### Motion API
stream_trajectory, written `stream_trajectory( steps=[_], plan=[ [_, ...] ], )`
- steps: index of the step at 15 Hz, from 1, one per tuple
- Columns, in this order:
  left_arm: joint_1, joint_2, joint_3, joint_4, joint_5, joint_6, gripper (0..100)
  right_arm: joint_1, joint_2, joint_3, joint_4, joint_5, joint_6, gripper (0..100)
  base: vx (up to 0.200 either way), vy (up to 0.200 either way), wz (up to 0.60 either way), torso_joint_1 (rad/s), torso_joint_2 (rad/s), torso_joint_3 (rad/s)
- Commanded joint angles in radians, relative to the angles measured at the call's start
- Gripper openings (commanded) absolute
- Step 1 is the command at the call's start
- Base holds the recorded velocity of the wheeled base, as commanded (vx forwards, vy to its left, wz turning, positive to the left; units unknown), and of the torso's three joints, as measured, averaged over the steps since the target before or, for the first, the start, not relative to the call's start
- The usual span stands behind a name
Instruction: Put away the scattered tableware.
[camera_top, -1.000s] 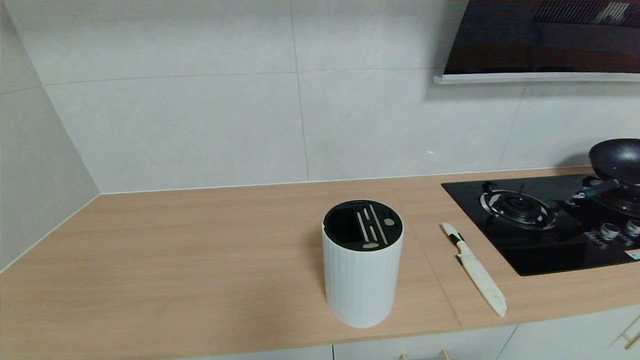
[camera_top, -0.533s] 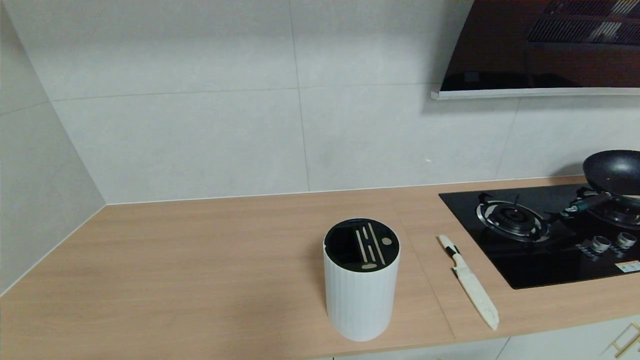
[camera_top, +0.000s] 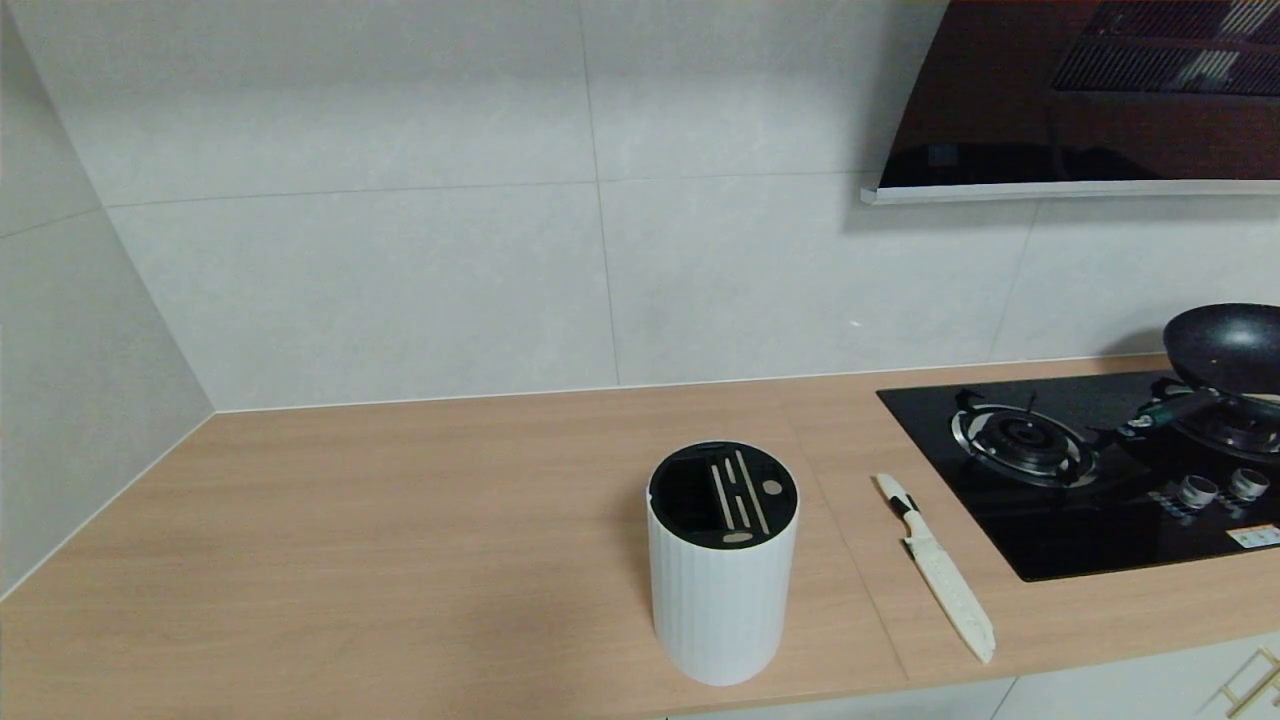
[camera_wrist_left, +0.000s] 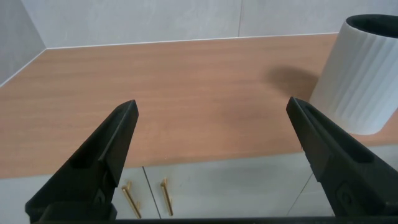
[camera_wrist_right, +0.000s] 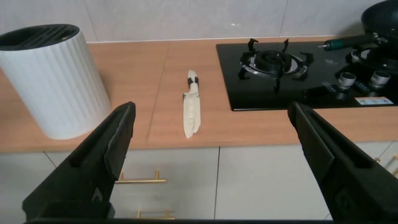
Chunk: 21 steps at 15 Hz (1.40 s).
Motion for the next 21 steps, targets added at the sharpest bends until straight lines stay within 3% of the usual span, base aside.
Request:
stream_trajectory(
  steps=[1,3,4,6,9,15,17,18,21],
  plan=[
    [0.0,0.0,0.0,0.0,0.0,0.0,100,0.0,0.0,0.0,0.001,-0.003,-0.011,100,0.0,0.0,0.0,0.0,0.0,0.0],
    [0.0,0.0,0.0,0.0,0.0,0.0,100,0.0,0.0,-0.015,-0.009,-0.009,-0.012,100,0.0,0.0,0.0,0.0,0.0,0.0],
    [0.0,0.0,0.0,0.0,0.0,0.0,100,0.006,0.026,-0.135,-0.001,0.003,0.038,100,0.0,0.0,0.0,0.0,0.0,0.0],
    [0.0,0.0,0.0,0.0,0.0,0.0,100,0.017,0.089,-0.19,0.034,0.023,0.049,100,0.0,0.0,0.0,0.0,0.0,0.0],
    [0.0,0.0,0.0,0.0,-0.001,0.0,100,0.029,0.405,-0.295,0.042,0.136,0.042,100,0.0,0.0,0.0,0.0,0.0,0.0],
    [0.0,0.0,0.0,0.0,0.0,0.002,100,0.089,1.026,-0.485,-0.042,0.13,0.048,100,0.0,0.0,0.0,0.0,0.0,0.0],
    [0.0,0.0,0.0,0.0,-0.001,0.002,100,0.092,1.075,-0.492,-0.064,0.129,0.048,100,0.0,0.0,0.0,0.0,0.0,0.0],
    [0.0,0.0,0.0,0.0,0.0,0.002,100,0.117,1.255,-0.558,-0.093,0.113,0.043,100,0.0,0.0,0.0,0.0,0.0,0.0],
    [0.0,0.0,0.0,0.0,0.0,0.002,100,0.155,1.434,-0.63,-0.108,0.081,0.04,100,0.0,0.0,0.0,0.0,0.0,0.0]
  ],
)
